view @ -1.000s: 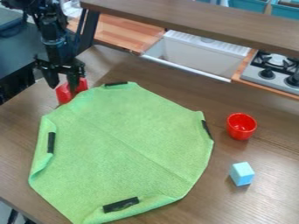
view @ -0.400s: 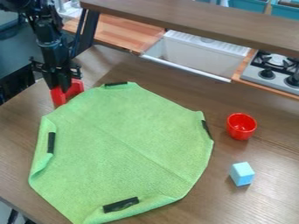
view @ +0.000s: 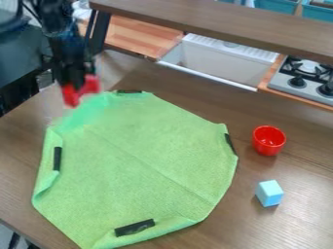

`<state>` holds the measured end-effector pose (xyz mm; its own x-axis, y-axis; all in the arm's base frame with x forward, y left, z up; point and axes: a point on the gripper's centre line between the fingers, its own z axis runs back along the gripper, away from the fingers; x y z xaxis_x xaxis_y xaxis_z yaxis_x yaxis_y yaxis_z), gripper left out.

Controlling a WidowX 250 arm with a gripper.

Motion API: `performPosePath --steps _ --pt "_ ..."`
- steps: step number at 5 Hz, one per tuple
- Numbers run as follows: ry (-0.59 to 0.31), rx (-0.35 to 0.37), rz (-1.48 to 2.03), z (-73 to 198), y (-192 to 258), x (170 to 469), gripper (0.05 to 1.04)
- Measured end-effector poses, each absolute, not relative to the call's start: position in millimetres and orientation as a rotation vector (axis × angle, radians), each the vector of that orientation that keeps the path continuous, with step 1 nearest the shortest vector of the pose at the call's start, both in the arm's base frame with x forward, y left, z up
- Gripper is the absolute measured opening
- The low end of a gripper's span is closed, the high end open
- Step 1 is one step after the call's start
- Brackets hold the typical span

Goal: Put the red thing on the cloth

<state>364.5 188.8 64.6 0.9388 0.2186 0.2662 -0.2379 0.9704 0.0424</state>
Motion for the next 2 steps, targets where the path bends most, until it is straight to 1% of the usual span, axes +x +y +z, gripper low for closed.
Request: performPosePath --steps 1,2 --pt "-0.306 0.119 0.166 87 165 361 0.294" --pt "-0.327 0.129 0.08 98 137 352 0.294"
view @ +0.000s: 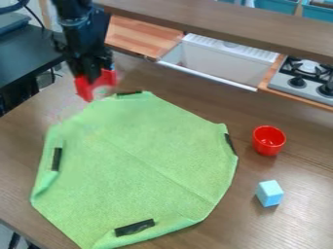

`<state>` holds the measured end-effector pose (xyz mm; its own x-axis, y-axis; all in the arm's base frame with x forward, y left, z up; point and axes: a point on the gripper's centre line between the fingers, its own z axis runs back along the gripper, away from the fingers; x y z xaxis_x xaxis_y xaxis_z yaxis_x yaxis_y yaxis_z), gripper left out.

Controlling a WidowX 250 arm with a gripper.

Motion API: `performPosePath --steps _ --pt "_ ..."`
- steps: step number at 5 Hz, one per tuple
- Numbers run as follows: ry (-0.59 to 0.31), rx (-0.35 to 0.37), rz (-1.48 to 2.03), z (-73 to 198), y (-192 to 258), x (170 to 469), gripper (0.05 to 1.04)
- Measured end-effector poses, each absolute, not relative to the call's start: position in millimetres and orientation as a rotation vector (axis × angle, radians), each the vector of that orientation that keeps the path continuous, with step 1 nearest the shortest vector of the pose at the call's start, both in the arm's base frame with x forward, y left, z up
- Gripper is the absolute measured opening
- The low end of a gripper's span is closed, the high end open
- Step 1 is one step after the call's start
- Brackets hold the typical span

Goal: Put the red thing on the cloth

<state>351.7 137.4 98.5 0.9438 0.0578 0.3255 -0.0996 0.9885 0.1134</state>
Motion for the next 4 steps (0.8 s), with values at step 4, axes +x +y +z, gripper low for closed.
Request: performPosePath --steps 4 --pt "-0.154 0.006 -0.448 46 33 250 0.294"
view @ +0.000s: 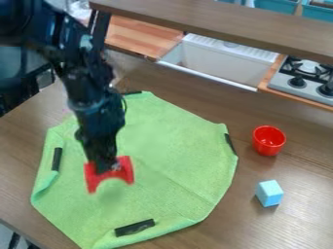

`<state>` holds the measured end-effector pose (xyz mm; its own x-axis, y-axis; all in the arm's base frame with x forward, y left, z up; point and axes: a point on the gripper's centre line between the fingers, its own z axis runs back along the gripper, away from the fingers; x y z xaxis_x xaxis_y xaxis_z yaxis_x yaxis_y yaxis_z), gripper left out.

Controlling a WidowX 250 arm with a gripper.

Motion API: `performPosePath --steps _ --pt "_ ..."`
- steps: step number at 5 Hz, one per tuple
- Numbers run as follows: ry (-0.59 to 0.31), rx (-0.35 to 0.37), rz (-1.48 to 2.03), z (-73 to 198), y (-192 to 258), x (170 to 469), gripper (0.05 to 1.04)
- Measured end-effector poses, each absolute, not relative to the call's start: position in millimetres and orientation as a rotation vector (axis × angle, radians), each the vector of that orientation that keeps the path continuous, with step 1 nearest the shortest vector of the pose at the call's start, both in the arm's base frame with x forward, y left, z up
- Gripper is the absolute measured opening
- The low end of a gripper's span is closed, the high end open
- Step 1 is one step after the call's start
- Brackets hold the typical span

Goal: Put the red thing on the cloth

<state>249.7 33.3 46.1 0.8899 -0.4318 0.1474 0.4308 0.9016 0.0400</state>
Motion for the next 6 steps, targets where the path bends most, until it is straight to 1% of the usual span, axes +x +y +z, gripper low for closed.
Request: performPosePath --steps 1,2,3,4,5,6 --pt "-0.16 -0.004 -0.47 42 28 240 0.294" --pt "-0.172 -0.009 -0.481 38 19 241 0.294" --pt "-0.159 -0.026 -0.48 32 8 245 0.294" --pt "-0.158 -0.045 -0.466 34 4 255 0.354" --pt "-0.155 -0.057 -0.458 38 2 259 0.646" --pt "-0.144 -0.121 -0.485 46 -3 258 0.937"
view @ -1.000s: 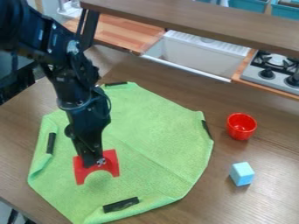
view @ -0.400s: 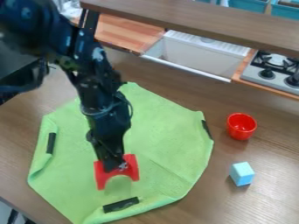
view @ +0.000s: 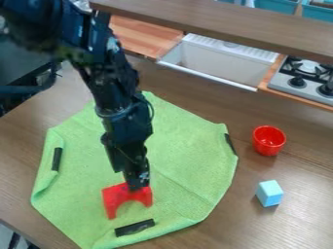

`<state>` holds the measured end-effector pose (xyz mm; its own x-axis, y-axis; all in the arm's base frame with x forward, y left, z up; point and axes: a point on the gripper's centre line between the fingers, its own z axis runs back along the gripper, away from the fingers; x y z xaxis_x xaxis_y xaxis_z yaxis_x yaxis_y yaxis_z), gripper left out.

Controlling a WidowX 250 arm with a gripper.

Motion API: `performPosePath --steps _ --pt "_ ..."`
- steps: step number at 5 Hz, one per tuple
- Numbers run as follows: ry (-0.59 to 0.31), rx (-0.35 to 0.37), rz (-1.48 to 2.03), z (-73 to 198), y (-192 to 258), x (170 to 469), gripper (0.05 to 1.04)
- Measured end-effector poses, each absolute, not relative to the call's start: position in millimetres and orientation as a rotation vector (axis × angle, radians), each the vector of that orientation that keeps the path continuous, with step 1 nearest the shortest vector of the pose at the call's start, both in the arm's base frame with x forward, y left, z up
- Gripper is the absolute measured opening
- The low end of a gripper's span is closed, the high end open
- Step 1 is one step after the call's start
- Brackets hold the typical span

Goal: Put the red thing on the cloth

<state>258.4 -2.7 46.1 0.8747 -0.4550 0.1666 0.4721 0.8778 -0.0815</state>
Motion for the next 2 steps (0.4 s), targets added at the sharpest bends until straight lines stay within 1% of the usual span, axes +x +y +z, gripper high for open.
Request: performPosePath --steps 1,2 --pt "-0.22 -0.121 -0.487 86 5 262 1.004" --pt "-0.301 -0.043 -0.431 135 28 278 1.0"
